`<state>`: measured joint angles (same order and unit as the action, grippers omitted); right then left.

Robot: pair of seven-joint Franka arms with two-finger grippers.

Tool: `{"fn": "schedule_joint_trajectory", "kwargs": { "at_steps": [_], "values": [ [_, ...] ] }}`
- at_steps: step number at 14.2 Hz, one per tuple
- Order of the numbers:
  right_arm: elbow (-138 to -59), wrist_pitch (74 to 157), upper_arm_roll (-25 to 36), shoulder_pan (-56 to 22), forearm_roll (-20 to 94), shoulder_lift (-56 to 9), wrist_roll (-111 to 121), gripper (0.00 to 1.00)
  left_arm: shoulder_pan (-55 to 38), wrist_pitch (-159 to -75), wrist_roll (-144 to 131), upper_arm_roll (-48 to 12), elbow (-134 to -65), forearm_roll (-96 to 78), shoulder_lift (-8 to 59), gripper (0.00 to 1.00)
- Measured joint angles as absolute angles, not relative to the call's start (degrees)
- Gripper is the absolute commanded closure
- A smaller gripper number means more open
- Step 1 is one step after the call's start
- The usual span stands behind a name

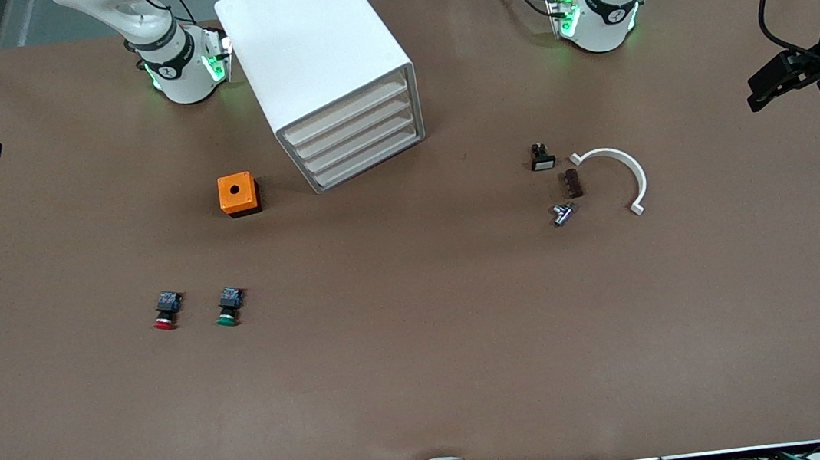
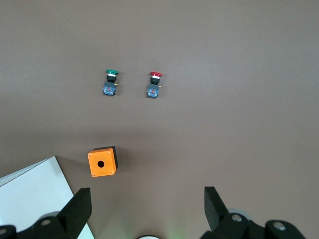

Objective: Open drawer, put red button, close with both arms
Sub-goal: 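Reach the left gripper to the drawer while the right gripper nears the red button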

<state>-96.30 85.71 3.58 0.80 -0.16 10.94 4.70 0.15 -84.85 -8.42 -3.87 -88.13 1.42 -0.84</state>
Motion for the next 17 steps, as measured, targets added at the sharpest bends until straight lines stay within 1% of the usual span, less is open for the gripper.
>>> {"fn": "schedule_joint_trajectory", "kwargs": {
  "at_steps": [9,13,15,17],
  "values": [
    [-96.3,85.5,3.7,0.8,-0.2,10.9,4.7,0.00,0.1,-84.5,-8.4,-3.9,-88.3,1.4,0.0,0.00],
    [-96.6,85.4,3.7,0.8,-0.2,10.1,4.7,0.00,-1.0,-85.1,-9.2,-4.7,-89.2,1.1,4.9,0.00],
    [-96.6,85.5,3.5,0.7,-0.2,8.3,4.8,0.00,-1.4,-87.9,-13.0,-5.2,-90.2,-1.2,8.1,0.00],
    [-96.2,86.2,3.4,0.5,-0.2,5.0,4.8,0.00,-1.7,-90.9,-18.7,-6.6,-91.4,-3.0,11.2,0.00]
  ]
}}
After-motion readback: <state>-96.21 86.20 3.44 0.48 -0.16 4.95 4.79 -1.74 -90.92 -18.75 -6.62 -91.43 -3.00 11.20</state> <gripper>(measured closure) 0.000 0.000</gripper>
